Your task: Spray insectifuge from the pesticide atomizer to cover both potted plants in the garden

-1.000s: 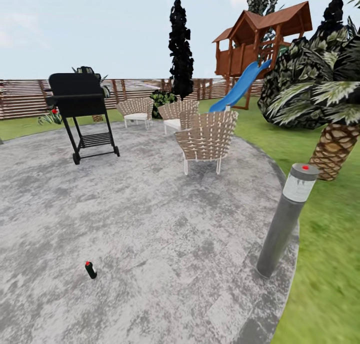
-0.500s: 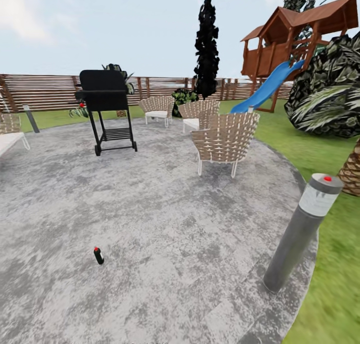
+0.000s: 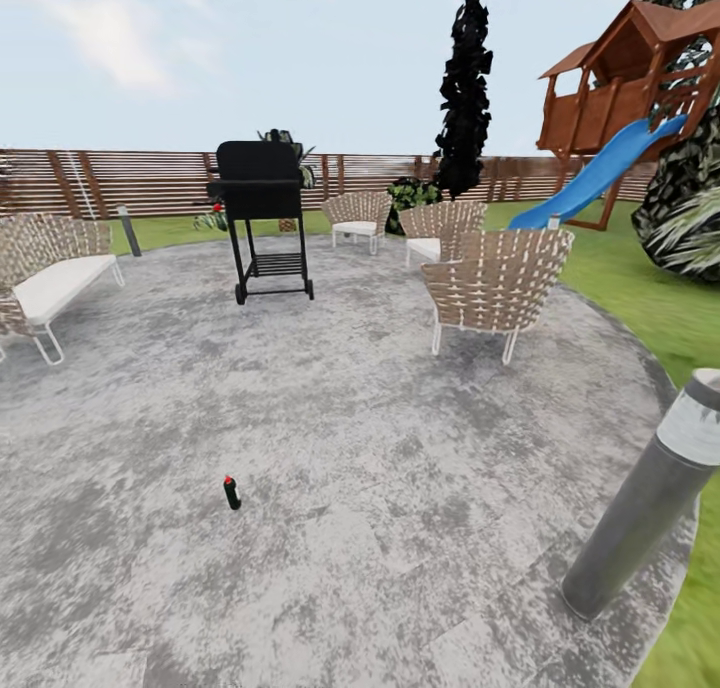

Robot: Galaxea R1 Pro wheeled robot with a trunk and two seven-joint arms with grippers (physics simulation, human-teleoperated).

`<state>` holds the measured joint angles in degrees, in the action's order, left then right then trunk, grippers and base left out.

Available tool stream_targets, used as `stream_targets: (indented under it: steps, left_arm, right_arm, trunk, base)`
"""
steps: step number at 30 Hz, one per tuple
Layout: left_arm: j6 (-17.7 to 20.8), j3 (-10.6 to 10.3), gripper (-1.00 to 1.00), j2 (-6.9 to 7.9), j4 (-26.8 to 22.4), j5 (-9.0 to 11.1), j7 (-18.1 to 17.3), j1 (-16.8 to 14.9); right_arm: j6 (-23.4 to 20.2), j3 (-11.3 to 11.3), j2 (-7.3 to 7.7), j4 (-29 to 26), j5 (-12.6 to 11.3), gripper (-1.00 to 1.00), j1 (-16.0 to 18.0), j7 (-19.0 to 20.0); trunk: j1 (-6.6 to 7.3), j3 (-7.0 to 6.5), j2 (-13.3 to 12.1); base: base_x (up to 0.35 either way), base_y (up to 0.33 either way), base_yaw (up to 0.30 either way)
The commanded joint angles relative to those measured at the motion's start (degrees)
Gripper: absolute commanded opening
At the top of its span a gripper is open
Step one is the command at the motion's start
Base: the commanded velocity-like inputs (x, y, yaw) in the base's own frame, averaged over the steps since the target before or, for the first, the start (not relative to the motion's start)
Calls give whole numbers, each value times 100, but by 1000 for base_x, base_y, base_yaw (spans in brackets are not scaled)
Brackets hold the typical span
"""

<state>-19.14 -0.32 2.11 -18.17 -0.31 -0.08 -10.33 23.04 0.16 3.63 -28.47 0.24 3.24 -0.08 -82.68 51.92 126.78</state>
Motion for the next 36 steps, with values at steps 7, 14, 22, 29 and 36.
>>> stream_targets:
  steps: [7, 14, 22, 29, 36]
  left_arm:
    - [-19, 22, 100, 2, 6, 1, -1, -5]
    - [-19, 40, 100, 0, 6, 3, -1, -5]
    - [-19, 48, 100, 0, 6, 3, -1, -5]
    - [-19, 58, 100, 2, 6, 4, -1, -5]
    - [-19, 59, 100, 7, 6, 13, -1, -5]
  right_arm:
    - [16, 2, 2, -1, 3, 100, 1, -1]
    - [16, 2, 4, 0, 3, 100, 1, -1]
    - [16, 5, 0, 1, 3, 100, 1, -1]
    - [16, 7, -3, 7, 3, 100, 1, -1]
    - [16, 5, -3, 8, 3, 100, 1, -1]
  trunk:
    - [1, 5, 2]
    - [1, 5, 2]
    - [1, 5, 2]
    - [1, 5, 2]
    - [1, 5, 2]
  base:
    - [0, 0, 278]
    - [5, -3, 278]
    - [229, -152, 278]
    - [254, -228, 278]
    - [235, -242, 278]
